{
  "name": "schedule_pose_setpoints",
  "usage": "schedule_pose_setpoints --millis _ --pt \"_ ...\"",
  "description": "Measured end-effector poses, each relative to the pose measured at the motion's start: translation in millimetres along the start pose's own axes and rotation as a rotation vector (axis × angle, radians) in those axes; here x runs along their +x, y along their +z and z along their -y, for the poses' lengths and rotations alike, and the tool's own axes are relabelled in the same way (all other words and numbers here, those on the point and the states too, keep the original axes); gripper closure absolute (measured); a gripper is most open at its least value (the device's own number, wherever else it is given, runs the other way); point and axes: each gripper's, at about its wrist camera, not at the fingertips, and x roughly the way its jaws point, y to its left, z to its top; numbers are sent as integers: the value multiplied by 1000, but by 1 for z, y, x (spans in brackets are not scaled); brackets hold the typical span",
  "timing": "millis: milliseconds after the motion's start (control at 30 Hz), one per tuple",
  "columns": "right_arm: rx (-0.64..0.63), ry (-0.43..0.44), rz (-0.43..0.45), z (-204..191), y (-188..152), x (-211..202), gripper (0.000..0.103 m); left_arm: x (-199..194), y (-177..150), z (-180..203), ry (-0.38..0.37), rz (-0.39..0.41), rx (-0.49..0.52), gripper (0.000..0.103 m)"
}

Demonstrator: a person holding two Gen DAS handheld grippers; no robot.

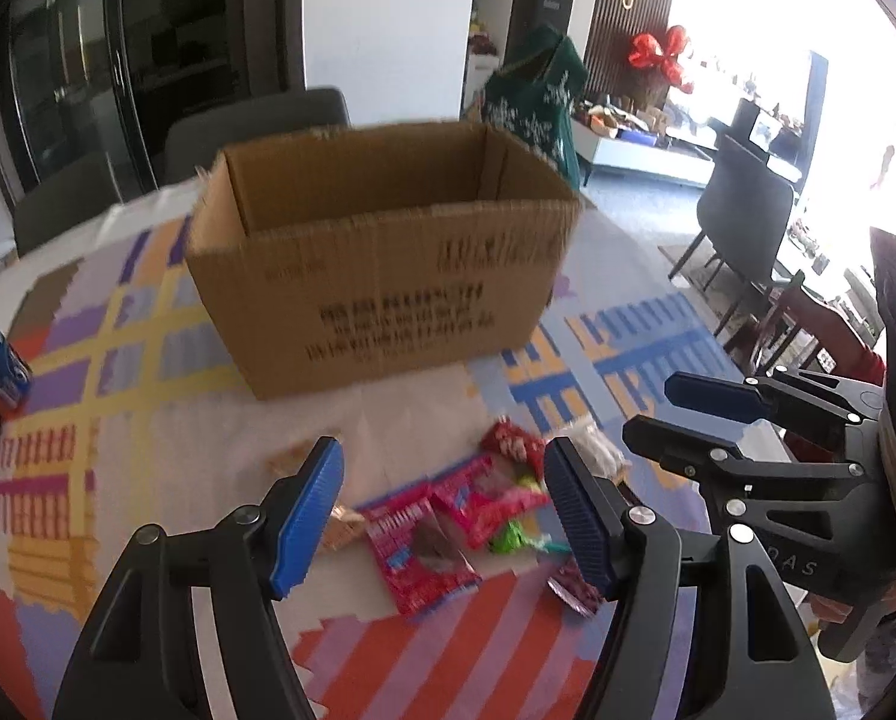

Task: Organize snacks
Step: 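Move both tools back over the remaining snacks, then grasp the pink hawthorn packet with the left tool while the right tool grasps the white pastry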

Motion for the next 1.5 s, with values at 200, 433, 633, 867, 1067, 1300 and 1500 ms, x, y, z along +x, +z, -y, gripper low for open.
schedule_pose_setpoints --millis 200,433,633,867,1067,1300,1500 --pt "47 -14 -45 11 -18 15 62 25 -11 2 -30 -65 -39 35" --pt "129 -24 -84 26 -32 34 62 60 -12 0 -31 -131 -128 35" --pt "166 -15 -92 32 -34 47 62 82 -14 2 -15 -183 -147 36" --pt "178 -4 -131 36 -37 67 62 97 -17 1 -4 -228 -157 43" --pt "184 -7 -169 41 -39 83 62 104 -19 5 -12 -247 -143 48" --pt "193 -14 -198 42 -41 95 62 111 -24 7 -32 -275 -137 58" --pt "205 -24 -180 42 -45 88 69 112 -27 7 -29 -272 -132 67"
